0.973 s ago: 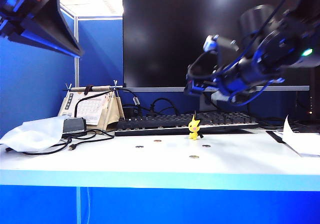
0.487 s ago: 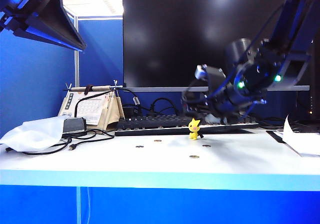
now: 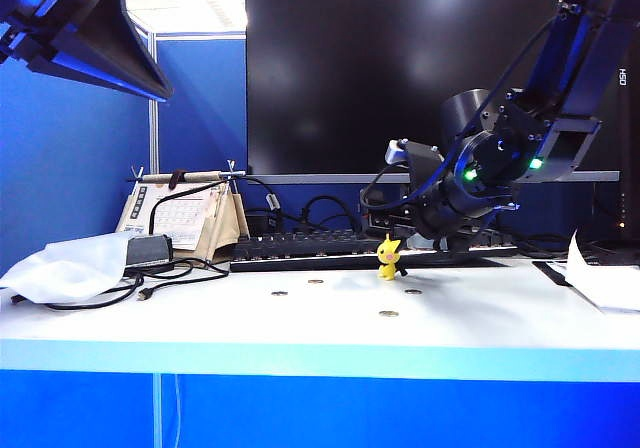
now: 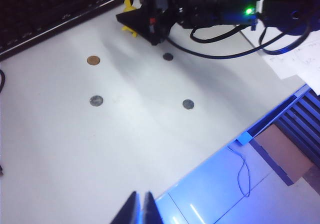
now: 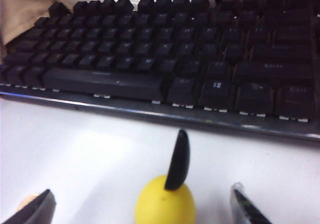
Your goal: Pick up the doll and place it on the similarly colored coin.
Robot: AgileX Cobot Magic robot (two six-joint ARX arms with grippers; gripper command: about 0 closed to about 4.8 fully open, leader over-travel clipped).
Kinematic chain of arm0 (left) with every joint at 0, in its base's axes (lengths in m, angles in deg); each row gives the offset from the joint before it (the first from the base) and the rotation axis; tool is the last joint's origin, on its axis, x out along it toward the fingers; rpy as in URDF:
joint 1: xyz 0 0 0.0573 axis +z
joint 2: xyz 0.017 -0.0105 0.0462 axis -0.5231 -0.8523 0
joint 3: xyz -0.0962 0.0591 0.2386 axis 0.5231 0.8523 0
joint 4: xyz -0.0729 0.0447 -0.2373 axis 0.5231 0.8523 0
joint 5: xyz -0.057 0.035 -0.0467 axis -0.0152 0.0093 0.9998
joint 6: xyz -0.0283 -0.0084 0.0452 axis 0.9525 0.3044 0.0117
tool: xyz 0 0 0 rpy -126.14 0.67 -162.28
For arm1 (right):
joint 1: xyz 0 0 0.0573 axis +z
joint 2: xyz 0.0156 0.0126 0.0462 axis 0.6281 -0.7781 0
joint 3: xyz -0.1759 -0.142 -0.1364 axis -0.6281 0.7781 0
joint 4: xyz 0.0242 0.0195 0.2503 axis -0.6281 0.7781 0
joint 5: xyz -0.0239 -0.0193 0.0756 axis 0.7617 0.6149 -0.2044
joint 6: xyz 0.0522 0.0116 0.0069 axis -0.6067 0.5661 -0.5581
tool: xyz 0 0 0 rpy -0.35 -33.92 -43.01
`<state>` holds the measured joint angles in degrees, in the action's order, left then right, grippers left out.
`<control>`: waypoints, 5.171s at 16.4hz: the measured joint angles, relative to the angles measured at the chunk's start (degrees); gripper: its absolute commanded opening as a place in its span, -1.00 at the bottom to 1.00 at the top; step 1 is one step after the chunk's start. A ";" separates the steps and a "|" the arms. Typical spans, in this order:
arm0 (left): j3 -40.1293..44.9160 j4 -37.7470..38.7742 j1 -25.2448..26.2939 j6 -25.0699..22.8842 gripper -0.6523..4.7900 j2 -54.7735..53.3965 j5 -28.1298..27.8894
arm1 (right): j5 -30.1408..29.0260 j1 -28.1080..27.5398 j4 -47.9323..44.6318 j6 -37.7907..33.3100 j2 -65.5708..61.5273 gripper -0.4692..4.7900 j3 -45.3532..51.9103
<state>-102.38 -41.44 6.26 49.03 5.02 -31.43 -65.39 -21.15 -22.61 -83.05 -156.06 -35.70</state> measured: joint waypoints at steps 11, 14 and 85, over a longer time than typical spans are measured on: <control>0.00 -0.59 0.00 0.00 -0.67 0.02 -0.02 | 0.00 -0.02 2.73 0.04 -2.86 0.35 -2.86; 0.00 -1.09 0.00 0.00 -0.67 0.02 -0.02 | 0.02 -0.04 2.03 0.15 -2.86 0.10 -2.99; 0.02 -3.54 0.00 -0.04 -0.67 -0.07 -0.02 | -7.65 6.60 11.19 3.56 -5.68 -0.05 -11.02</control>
<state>-102.36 -44.98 6.26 48.99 4.96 -31.46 -73.04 -14.55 -11.42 -79.49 -161.74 -46.71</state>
